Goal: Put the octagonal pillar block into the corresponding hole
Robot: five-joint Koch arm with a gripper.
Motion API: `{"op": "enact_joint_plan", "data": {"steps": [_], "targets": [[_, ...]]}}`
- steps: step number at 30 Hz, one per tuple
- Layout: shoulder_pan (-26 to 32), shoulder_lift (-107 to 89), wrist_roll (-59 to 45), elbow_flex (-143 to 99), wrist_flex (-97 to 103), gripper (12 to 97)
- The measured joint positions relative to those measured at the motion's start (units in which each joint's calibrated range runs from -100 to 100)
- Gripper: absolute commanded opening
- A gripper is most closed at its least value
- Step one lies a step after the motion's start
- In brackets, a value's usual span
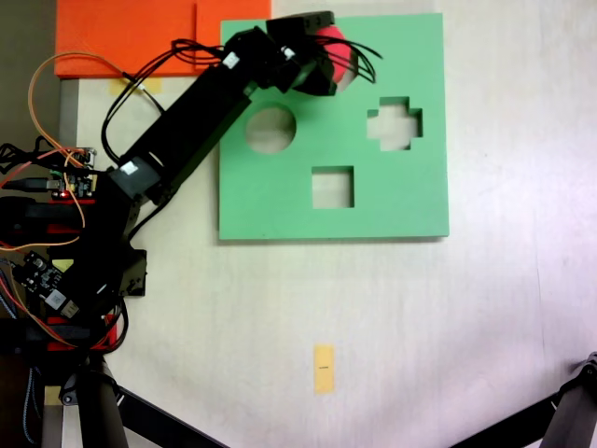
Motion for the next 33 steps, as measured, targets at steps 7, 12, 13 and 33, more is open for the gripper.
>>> {"op": "enact_joint_plan", "data": {"steps": [7, 12, 13, 33], "targets": [[0.0, -2.7, 0.0, 0.0, 0.0, 42.3], [-0.3, -2.7, -0.9, 0.0, 0.0, 42.4], [-0.5, -2.7, -1.1, 0.0, 0.0, 42.3], [-0.5, 5.9, -3.6, 2.6, 0.0, 42.3]]}}
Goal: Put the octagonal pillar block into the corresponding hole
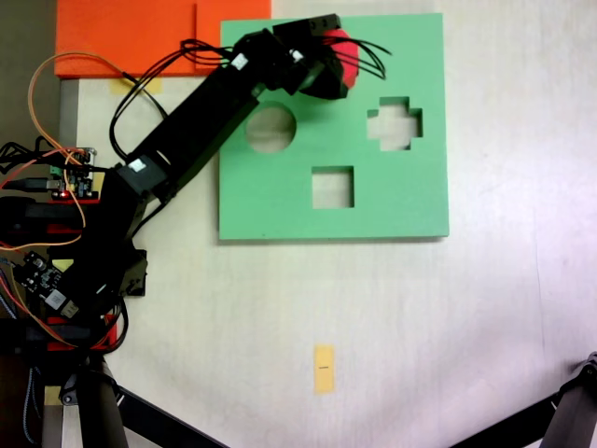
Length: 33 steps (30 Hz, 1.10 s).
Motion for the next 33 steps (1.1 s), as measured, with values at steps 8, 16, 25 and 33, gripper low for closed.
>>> {"op": "enact_joint_plan", "data": {"steps": [8, 16, 25, 33], "targets": [[0.8, 3.3, -0.6, 2.8, 0.0, 42.4], [1.1, 4.8, -0.6, 3.3, 0.1, 42.4], [1.1, 7.5, -0.6, 3.5, 0.1, 42.4], [1.1, 13.1, -0.6, 4.5, 0.0, 42.6]]}}
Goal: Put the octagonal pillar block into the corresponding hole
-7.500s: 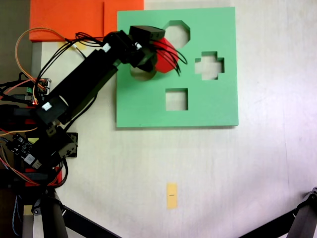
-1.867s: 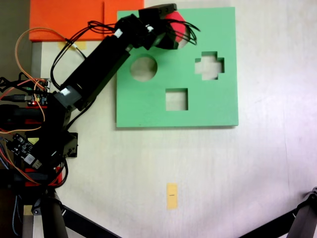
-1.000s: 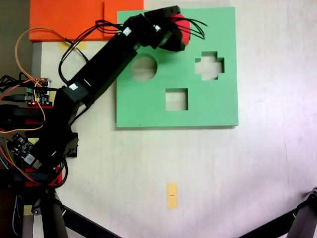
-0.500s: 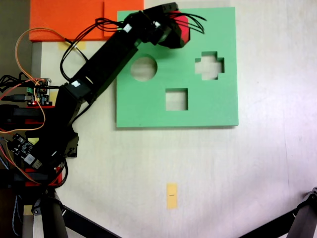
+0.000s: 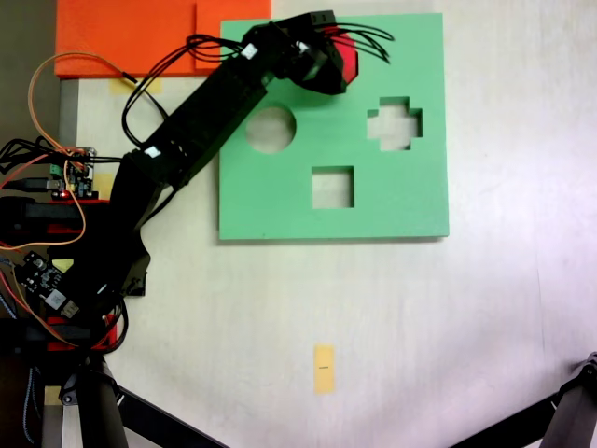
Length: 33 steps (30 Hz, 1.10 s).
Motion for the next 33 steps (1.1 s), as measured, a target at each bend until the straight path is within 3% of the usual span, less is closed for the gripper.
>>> {"op": "enact_joint_plan", "data": {"steps": [4, 10, 11, 13, 14, 26, 32, 33], "targets": [[0.0, 2.3, 0.0, 2.3, 0.0, 44.5], [0.0, 2.9, 0.0, 2.5, 0.0, 61.6], [0.0, 2.7, 0.0, 2.5, -0.4, 66.0], [0.0, 1.5, 0.1, 2.5, -1.3, 93.8], [0.1, 0.4, 0.3, 2.5, -2.0, 95.9], [-0.9, -39.0, -1.5, 2.5, -24.4, 95.5], [-8.0, -67.3, -19.8, 2.7, -33.6, 95.4], [-9.8, -70.9, -24.0, 2.7, -34.9, 90.9]]}}
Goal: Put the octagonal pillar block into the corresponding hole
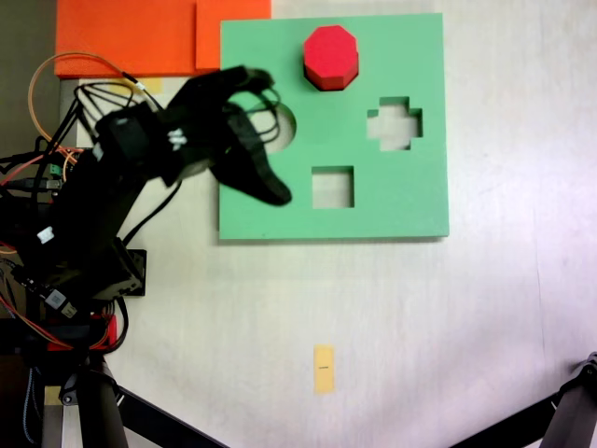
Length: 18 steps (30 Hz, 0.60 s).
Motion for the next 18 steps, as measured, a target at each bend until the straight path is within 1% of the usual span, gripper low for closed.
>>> {"op": "enact_joint_plan", "data": {"steps": [2, 3, 6, 8, 10, 12, 13, 14, 16, 18], "targets": [[-4.0, -5.9, -7.6, 0.0, -1.4, 75.8], [-6.3, -8.6, -10.5, -0.3, -1.4, 72.2], [-11.9, -14.9, -16.7, -6.7, -1.7, 71.0], [-13.1, -19.6, -21.1, -17.4, -1.8, 70.9], [-12.6, -28.2, -25.4, -35.4, -1.2, 70.6], [-11.1, -40.9, -28.3, -56.3, 4.0, 61.3], [-10.6, -46.2, -29.0, -64.9, 9.1, 59.2], [-10.4, -49.9, -29.7, -73.2, 15.9, 59.2], [-10.2, -50.1, -31.3, -88.3, 29.4, 59.2], [-10.2, -51.0, -33.4, -92.0, 34.9, 59.3]]}}
